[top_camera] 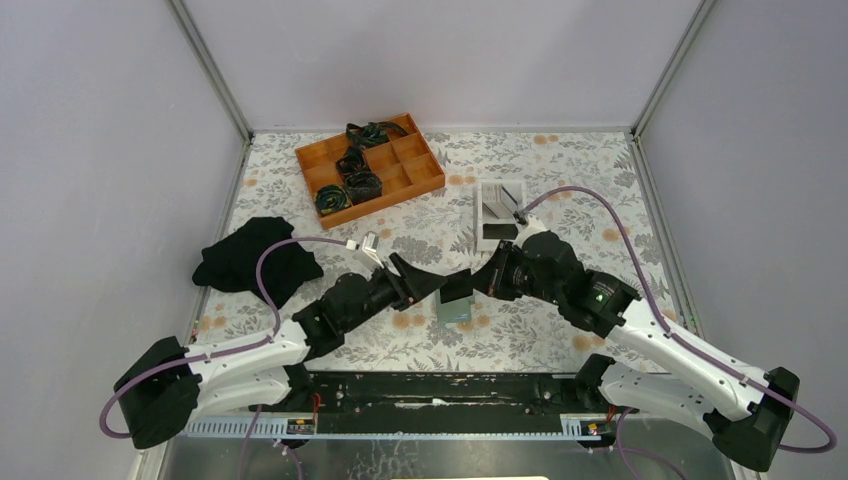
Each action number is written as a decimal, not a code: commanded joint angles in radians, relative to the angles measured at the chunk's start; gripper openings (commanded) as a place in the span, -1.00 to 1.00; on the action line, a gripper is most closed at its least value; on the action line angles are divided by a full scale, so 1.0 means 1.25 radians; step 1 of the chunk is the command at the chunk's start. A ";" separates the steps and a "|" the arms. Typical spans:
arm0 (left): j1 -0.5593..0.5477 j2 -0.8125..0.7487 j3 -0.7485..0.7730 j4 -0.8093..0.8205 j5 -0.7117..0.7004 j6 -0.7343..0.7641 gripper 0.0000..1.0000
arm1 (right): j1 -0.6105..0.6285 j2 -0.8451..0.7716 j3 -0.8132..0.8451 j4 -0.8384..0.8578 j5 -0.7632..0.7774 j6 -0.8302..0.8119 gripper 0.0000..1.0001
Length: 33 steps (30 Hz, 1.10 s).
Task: Put the credit cards into the card holder
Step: Adjust the credit card.
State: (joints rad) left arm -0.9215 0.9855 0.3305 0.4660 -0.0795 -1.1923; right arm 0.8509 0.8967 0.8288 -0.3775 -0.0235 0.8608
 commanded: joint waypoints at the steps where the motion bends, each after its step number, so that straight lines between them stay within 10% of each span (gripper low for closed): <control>1: 0.010 0.005 -0.011 0.136 0.050 -0.037 0.33 | 0.004 -0.024 -0.014 0.084 -0.025 0.030 -1.00; 16: 0.028 -0.006 -0.045 0.192 0.098 -0.075 0.06 | -0.059 -0.040 -0.087 0.201 -0.102 0.085 -1.00; 33: 0.070 0.071 -0.041 0.362 0.243 -0.128 -1.00 | -0.128 -0.074 -0.211 0.346 -0.181 0.134 -0.99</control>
State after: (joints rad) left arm -0.8341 1.0576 0.2630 0.7418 0.1028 -1.3296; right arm 0.6987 0.8116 0.5816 -0.0479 -0.1783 1.0019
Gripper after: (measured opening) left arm 0.041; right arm 0.043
